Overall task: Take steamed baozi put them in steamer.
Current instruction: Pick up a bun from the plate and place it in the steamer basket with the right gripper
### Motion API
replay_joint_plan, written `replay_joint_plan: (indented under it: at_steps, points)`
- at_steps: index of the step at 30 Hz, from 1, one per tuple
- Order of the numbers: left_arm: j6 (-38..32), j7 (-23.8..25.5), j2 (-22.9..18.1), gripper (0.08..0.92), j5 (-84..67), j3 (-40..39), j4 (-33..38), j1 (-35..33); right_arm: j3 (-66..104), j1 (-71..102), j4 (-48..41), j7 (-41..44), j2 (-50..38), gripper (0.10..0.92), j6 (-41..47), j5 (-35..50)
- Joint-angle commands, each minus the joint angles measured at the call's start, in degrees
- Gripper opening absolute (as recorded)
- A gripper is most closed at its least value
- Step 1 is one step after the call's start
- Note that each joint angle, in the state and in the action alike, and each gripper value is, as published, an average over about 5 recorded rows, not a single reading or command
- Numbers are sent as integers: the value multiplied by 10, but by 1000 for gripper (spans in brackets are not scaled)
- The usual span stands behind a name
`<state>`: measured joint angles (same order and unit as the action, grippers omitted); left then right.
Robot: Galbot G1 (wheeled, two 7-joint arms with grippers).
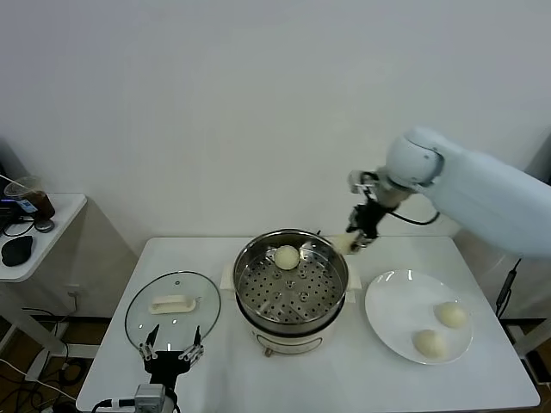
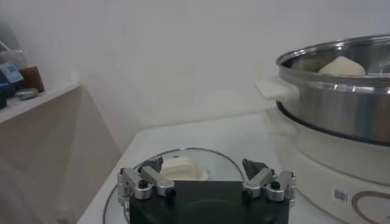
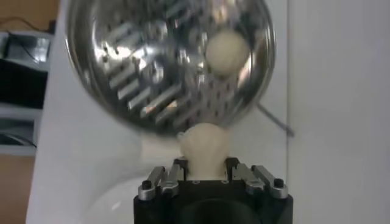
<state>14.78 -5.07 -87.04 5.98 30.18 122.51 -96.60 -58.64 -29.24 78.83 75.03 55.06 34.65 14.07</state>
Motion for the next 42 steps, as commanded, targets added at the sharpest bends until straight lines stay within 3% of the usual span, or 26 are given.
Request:
replay_joint_plan:
  at_steps: [1,18,31,42]
  points:
    - [-1,-2,0,823,-1,-4,7,-5,-68,-32,-59,-22,173,407,63,70]
    - [1,-5,-4,823,-15,-10,16,-6,-60,70,-155,-49,264,407,66,-7]
    - [2,-4,-5,823,-19,-10,13,-1,-50,92,-180,-53,275,419,62,-33]
    - [3,-3,-7,823,-18,-10,14,0,-30,50,-130,-38,217,711,43,-27]
